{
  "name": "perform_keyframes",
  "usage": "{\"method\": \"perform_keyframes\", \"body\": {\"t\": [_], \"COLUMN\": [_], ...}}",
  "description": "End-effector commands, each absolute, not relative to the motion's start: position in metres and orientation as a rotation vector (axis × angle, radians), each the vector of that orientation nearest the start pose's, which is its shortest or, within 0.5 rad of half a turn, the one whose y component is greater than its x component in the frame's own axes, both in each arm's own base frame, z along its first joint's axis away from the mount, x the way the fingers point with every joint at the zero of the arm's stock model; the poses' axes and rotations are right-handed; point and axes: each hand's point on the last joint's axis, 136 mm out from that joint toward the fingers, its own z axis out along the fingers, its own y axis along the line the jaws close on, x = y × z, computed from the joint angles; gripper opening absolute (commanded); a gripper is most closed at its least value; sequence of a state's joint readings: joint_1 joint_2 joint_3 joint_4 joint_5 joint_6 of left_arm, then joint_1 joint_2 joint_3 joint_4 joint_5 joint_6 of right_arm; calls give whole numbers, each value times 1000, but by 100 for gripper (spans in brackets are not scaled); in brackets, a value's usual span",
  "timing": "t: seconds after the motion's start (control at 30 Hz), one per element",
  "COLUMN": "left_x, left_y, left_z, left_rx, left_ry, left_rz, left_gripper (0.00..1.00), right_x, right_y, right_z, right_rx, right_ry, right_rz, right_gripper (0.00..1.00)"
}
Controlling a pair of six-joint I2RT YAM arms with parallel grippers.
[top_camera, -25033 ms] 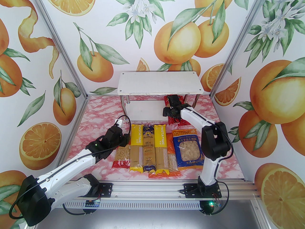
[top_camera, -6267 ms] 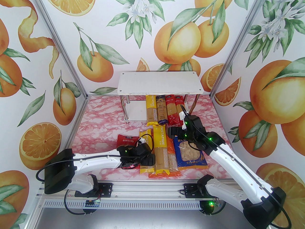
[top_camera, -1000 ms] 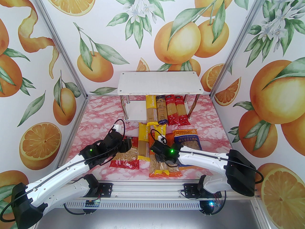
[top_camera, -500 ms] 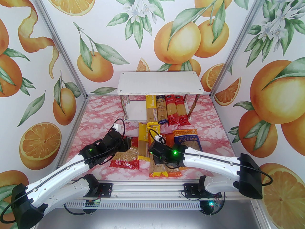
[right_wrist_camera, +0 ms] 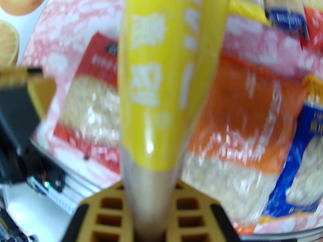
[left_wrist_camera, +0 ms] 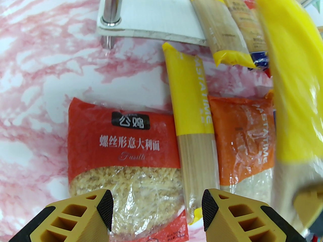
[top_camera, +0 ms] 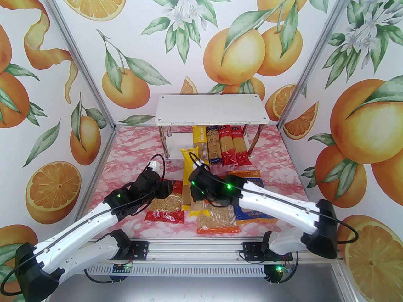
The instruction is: Place and organize the pasta boxes and bags onto the shelf
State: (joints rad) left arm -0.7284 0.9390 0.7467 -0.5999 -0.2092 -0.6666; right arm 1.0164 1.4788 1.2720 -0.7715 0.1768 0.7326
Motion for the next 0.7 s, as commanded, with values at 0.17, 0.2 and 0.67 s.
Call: {"method": "perform_keyframes", "body": {"t": [0.17,0.2,0.67], "left_x": [244,243,249], "left_y": [-162,-161,-153], "left_z": [189,190,190], "left_rx": [-20,-22,-45], "left_ry": [2336,2334,2355], "left_rz": [-436,-437,-418], "left_gripper": [62,63,64], "right_x": [328,336,440], "right_y": [336,338,355], "right_z": [210,208,193], "right_rx": [-247,-244,-149], "right_ry": [2415,2413,2384], "right_rz": [487,478,441], "right_gripper": [0,0,0]}}
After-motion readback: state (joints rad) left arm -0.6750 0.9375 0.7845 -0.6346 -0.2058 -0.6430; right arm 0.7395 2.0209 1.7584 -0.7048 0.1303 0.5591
